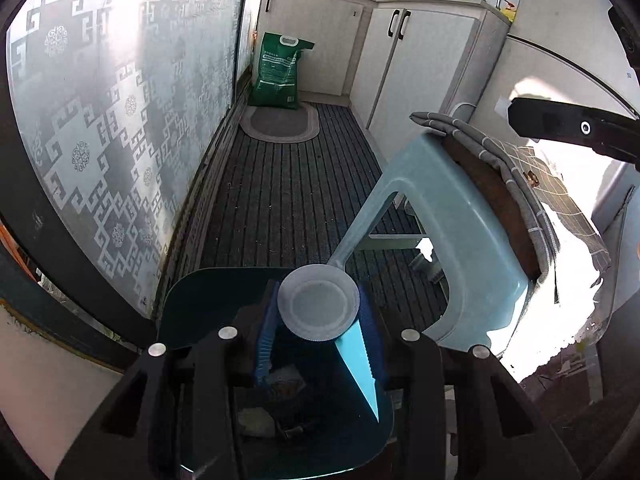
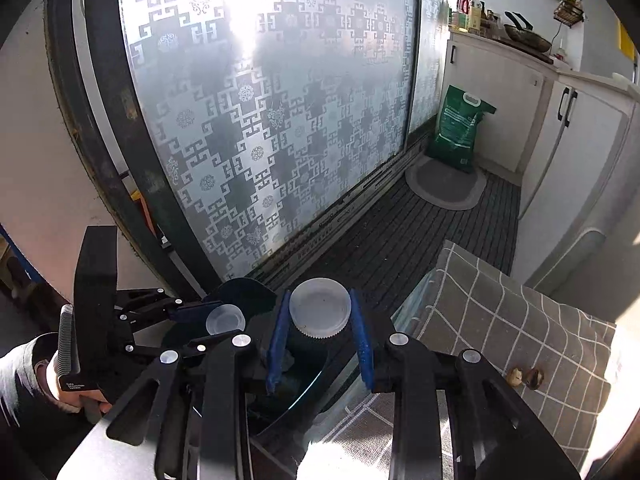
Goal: Collect trash
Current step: 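Carry both clear lids over the teal bin, then open both grippers to drop the lids into the bin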
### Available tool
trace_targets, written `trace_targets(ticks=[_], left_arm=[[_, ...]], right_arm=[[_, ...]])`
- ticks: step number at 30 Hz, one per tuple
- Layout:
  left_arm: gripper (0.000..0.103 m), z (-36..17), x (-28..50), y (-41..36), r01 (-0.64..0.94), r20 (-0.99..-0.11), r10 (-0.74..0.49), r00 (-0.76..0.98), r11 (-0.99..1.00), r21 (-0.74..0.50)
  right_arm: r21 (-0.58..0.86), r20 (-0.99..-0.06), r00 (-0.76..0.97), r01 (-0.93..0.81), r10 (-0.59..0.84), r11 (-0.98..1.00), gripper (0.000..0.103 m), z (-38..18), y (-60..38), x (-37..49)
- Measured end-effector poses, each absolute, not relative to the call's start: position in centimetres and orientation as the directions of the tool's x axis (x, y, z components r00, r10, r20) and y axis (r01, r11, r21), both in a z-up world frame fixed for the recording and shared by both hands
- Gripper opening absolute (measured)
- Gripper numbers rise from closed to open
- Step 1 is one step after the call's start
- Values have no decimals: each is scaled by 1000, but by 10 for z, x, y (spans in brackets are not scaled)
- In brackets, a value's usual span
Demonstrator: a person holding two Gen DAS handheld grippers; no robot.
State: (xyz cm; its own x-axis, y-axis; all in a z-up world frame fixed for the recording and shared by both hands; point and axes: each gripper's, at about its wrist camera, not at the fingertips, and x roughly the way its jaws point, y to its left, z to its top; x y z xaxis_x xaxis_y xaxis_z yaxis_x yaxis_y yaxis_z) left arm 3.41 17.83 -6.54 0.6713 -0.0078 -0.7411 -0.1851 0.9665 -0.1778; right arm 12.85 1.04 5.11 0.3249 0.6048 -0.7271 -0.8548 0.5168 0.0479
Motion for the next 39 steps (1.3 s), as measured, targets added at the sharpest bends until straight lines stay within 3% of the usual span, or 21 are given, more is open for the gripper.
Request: trace_targets(ticks=[23, 36, 39], left_arm=[[42, -162, 17, 198, -141, -917, -21, 399, 987, -83], [43, -169, 10, 208, -139, -919, -36, 391, 985, -97], [38, -164, 8, 207, -142, -913, -36, 407, 985, -103]], right_arm=[[61, -845, 194, -891, 499, 450, 30, -11, 90, 103], [106, -902, 119, -871, 415, 480, 30, -60, 104, 111], [113, -909, 104, -870, 404, 480, 30, -68, 107, 111]])
